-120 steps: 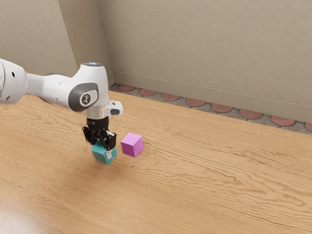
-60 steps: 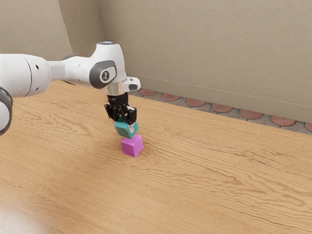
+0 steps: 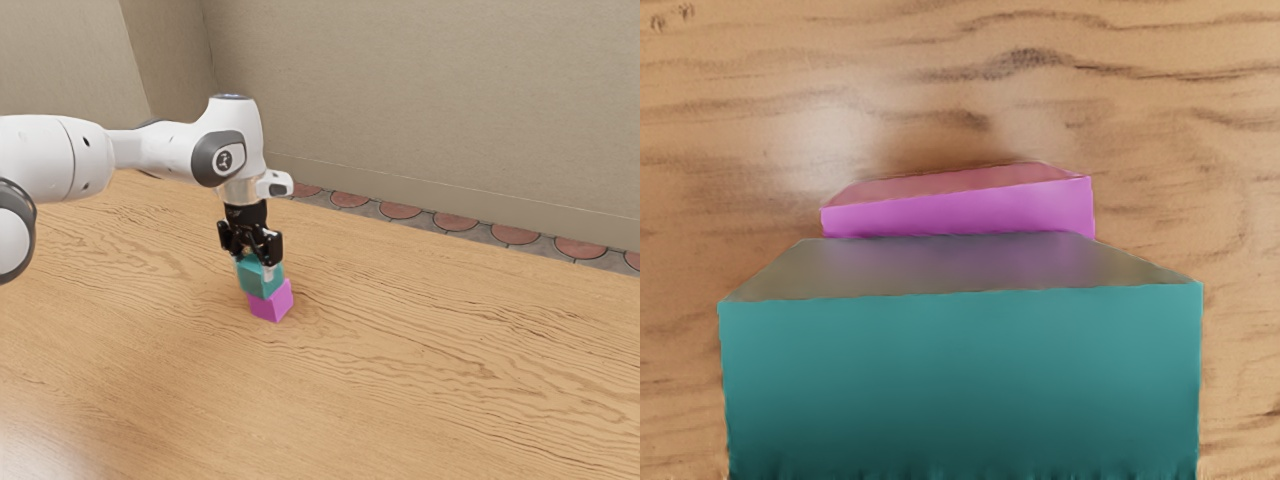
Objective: Pick up the blue block with one arm, and put the blue block on the pink block with one arm
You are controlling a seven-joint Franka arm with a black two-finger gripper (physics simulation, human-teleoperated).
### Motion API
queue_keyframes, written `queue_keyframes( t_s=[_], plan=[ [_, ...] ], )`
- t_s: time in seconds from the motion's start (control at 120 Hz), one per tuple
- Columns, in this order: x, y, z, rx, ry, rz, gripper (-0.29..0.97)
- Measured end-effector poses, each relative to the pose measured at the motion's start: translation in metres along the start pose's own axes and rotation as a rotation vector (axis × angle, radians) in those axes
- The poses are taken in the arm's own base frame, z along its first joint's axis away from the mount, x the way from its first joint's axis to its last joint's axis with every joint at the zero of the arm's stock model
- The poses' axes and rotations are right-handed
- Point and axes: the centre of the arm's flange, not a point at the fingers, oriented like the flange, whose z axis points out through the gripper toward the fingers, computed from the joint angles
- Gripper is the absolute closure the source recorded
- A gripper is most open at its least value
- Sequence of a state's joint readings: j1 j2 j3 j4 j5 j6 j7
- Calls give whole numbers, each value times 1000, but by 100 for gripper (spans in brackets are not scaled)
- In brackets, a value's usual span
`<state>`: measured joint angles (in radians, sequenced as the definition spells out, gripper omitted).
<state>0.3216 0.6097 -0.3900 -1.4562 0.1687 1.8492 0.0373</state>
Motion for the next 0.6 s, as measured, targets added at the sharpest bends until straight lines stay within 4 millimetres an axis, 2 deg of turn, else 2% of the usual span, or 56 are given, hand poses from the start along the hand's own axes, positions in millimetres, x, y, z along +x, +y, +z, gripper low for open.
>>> queue_keyframes(
  t_s=[0.175, 0.275, 0.325, 0.4, 0.517, 0.6],
  plan=[
    [-2, 0, -2, 4, -5, 9, 7],
    [-8, 2, -20, 17, 5, 15, 5],
    [-17, 12, -39, 35, 18, 28, 4],
    [-40, 33, -80, 74, 46, 49, 3],
    [-87, 90, -154, 150, 99, 113, 1],
    [-125, 110, -199, 201, 139, 154, 1]
  ],
)
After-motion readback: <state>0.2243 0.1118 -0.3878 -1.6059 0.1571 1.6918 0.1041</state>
